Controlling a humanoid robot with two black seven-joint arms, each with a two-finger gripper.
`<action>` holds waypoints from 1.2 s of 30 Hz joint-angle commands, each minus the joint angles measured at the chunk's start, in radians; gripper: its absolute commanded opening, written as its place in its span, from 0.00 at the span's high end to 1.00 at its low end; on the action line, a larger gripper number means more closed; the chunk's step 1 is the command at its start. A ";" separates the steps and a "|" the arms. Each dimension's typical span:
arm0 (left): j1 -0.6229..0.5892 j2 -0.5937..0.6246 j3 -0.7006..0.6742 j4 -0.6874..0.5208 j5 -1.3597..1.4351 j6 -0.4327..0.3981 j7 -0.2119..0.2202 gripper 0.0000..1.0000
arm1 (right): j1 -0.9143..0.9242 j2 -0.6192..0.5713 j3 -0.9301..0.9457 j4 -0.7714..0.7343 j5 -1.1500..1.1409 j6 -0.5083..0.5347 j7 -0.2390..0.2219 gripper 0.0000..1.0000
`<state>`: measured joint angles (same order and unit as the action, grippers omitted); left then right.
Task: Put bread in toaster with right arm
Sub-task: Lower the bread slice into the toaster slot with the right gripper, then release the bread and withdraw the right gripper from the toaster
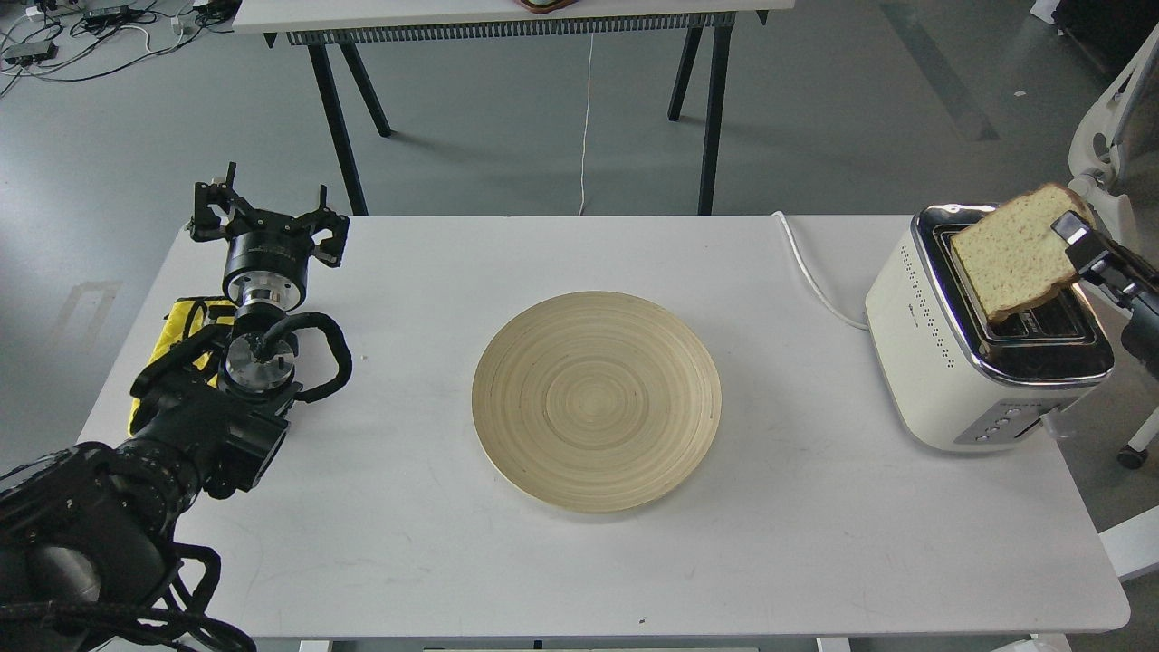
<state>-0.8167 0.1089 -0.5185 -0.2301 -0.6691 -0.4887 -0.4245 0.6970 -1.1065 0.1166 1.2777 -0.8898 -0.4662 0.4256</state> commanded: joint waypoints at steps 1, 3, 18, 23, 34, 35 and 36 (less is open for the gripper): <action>0.001 -0.002 0.000 0.000 -0.001 0.000 0.000 0.00 | 0.001 0.001 -0.017 -0.003 0.000 0.000 -0.001 1.00; -0.001 0.000 0.000 0.000 -0.001 0.000 0.000 0.00 | -0.002 0.002 -0.018 -0.005 0.000 0.000 -0.001 0.99; 0.001 0.000 0.000 0.000 0.000 0.000 0.001 0.00 | 0.016 0.086 0.006 0.015 0.012 0.004 -0.001 0.02; -0.001 0.000 0.000 0.000 0.000 0.000 0.000 0.00 | 0.049 0.054 0.066 0.057 0.018 0.030 -0.002 0.02; 0.001 0.000 0.000 0.000 0.000 0.000 0.000 0.00 | 0.047 0.193 0.314 0.124 0.313 0.162 0.010 0.02; 0.001 0.000 0.000 0.000 0.000 0.000 0.000 0.00 | 0.041 0.229 0.324 0.118 0.348 0.162 0.012 0.02; -0.001 0.000 0.000 0.000 0.000 0.000 0.001 0.00 | 0.038 0.269 0.324 0.105 0.371 0.162 0.016 0.02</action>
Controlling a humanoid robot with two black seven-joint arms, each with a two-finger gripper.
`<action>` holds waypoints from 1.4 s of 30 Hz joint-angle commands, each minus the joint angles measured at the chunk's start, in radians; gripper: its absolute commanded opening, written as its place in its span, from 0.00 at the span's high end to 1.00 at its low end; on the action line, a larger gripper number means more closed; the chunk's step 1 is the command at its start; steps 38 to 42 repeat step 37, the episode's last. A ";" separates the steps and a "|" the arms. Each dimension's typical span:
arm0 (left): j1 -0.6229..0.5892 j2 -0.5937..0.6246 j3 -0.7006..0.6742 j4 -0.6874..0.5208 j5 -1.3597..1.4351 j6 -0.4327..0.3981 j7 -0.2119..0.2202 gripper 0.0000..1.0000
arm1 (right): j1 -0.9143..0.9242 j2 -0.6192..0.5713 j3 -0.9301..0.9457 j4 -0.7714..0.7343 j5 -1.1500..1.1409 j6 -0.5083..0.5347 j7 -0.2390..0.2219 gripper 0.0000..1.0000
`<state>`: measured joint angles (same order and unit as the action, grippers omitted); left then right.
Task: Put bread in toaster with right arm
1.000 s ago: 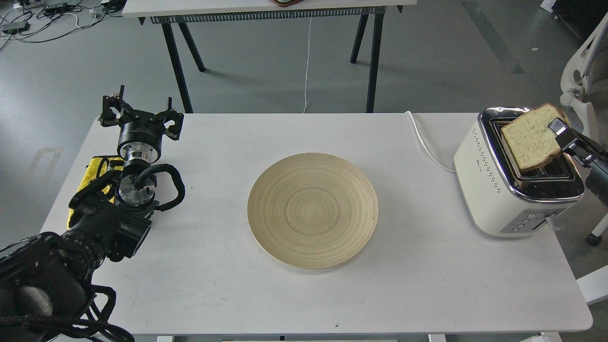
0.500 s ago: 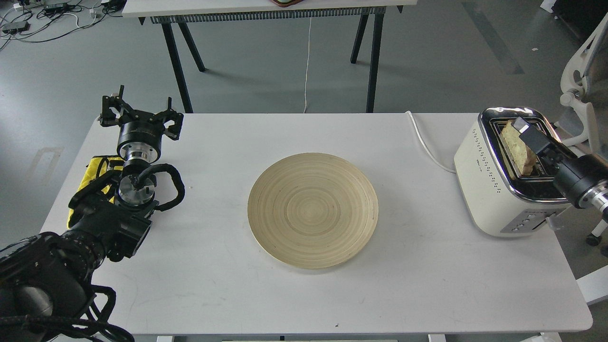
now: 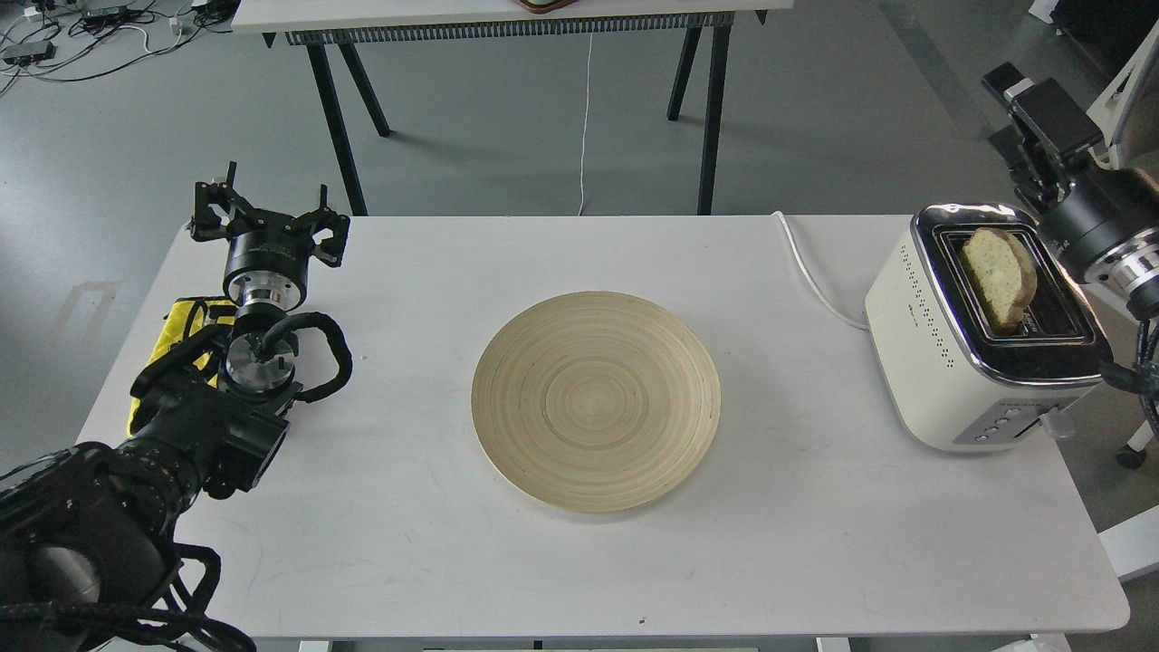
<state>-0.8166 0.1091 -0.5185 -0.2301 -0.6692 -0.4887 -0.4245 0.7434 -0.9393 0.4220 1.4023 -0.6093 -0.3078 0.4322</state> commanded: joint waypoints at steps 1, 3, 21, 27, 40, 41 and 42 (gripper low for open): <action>-0.001 0.000 0.000 0.000 0.000 0.000 0.001 0.00 | -0.010 0.147 0.017 -0.038 0.101 0.004 0.019 0.02; -0.001 0.000 0.000 0.000 0.000 0.000 0.000 0.00 | -0.016 0.239 0.018 -0.068 0.114 0.006 0.054 0.02; 0.001 0.000 0.000 0.000 0.000 0.000 0.000 0.00 | -0.084 0.798 0.362 -0.830 0.408 0.796 0.056 0.02; -0.001 -0.002 0.000 0.000 0.000 0.000 0.001 0.00 | -0.085 0.810 0.366 -0.853 0.410 0.796 0.056 0.02; 0.001 0.000 0.000 0.000 0.000 0.000 0.000 0.00 | -0.082 0.812 0.382 -0.842 0.413 0.796 0.056 0.02; 0.001 0.000 0.000 0.000 0.000 0.000 0.000 0.00 | -0.082 0.812 0.382 -0.842 0.413 0.796 0.056 0.02; 0.001 0.000 0.000 0.000 0.000 0.000 0.000 0.00 | -0.082 0.812 0.382 -0.842 0.413 0.796 0.056 0.02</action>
